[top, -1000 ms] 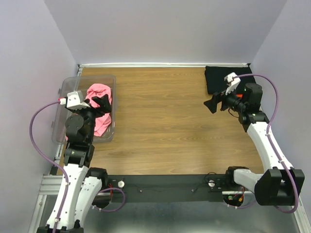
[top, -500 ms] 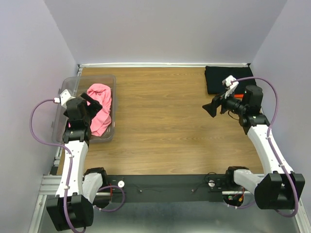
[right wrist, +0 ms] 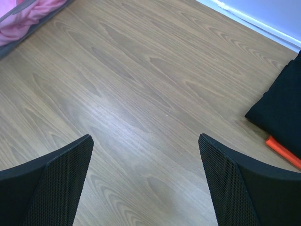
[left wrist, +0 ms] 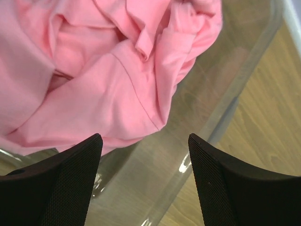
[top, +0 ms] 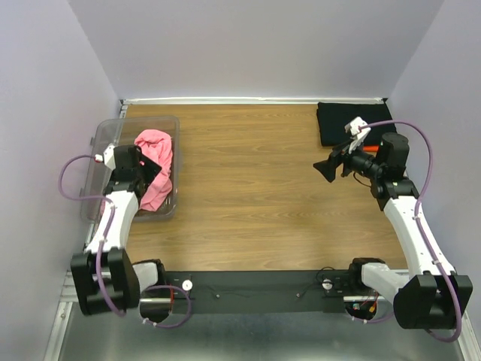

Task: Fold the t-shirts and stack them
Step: Grab the tshirt from the pile

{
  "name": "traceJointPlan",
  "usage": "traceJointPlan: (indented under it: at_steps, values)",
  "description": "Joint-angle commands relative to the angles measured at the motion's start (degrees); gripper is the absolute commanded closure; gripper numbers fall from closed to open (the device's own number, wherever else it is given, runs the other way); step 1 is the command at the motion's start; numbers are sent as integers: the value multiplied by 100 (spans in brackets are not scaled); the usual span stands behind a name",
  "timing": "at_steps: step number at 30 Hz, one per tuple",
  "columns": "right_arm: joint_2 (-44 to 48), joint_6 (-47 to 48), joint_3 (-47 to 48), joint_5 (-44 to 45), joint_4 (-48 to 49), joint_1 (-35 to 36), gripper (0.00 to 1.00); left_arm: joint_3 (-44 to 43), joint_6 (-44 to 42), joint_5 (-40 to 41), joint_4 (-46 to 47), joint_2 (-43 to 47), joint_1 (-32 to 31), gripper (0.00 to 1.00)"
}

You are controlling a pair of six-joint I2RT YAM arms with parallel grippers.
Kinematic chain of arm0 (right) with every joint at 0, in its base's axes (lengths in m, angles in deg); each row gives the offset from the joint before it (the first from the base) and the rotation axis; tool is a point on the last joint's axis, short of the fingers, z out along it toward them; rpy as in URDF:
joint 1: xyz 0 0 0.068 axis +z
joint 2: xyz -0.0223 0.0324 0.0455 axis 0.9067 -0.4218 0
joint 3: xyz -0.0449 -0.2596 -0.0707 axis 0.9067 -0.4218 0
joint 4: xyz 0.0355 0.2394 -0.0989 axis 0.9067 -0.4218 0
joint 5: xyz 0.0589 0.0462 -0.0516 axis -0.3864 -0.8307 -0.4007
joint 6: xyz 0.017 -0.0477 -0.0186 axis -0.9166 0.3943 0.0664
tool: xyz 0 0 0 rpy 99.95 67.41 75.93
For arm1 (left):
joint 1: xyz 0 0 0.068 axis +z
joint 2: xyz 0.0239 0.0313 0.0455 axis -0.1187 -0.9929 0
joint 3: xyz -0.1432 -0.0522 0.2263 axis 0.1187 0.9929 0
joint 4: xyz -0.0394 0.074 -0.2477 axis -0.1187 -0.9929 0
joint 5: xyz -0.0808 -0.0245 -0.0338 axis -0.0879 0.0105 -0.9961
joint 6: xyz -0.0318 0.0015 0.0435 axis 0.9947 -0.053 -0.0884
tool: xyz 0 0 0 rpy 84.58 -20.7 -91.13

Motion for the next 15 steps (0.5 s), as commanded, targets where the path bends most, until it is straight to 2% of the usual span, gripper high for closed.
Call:
traceJointPlan:
  at_steps: [1,5,9,10,12,13,15]
  values:
    - [123,83,-79,-157,-143,-13,0,-489,153,-283,364,-841,32,17]
    - [123,83,-87,-210,-152,-13,0,-1506,-57,-142,251,-2315,-3,17]
    - [79,110,-88,-219,-161,-4,0,-2264,-347,253,-48,-3250,-152,17]
    - [70,110,-88,-201,-169,-4,0,-2361,-469,323,-84,-3364,-179,23]
    - [44,136,-88,-166,-169,-4,0,-2511,-558,254,-146,-3576,-223,27]
    - [35,145,-88,-149,-169,-4,0,-2511,-663,219,-137,-3585,-232,34]
    - [18,145,-70,-140,-187,-4,0,-2476,-725,201,-93,-3559,-241,37]
